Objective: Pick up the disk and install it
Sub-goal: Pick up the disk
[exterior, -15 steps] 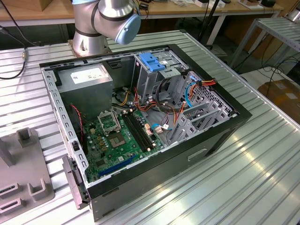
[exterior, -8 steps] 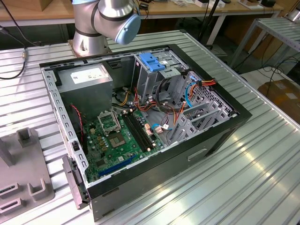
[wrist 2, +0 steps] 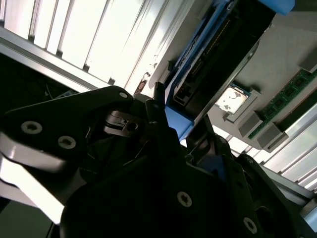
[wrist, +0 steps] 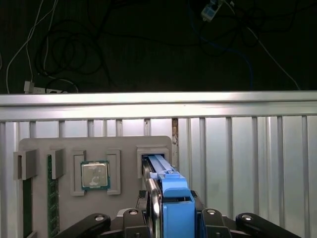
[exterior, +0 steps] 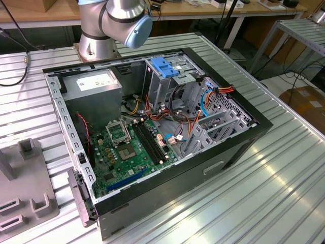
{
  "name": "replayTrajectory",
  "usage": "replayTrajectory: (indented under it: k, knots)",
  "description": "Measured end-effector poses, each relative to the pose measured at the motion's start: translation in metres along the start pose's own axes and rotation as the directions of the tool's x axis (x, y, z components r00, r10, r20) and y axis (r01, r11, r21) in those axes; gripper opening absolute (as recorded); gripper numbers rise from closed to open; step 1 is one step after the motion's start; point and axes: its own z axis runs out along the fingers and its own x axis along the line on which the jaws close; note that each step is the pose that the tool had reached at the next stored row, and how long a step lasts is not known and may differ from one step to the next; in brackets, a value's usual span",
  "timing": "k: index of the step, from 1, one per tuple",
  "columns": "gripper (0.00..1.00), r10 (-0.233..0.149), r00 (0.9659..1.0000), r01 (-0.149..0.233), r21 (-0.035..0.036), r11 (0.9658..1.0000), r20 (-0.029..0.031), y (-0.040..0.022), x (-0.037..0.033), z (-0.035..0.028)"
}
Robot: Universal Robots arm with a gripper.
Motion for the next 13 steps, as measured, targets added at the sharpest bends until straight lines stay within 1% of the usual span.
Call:
replayTrajectory:
  k: [13]
  knots:
    - [0.42,0.000,1.0000,0.000,0.0000,1.0000,-0.0050,-0.0001,0.0052,0.0033]
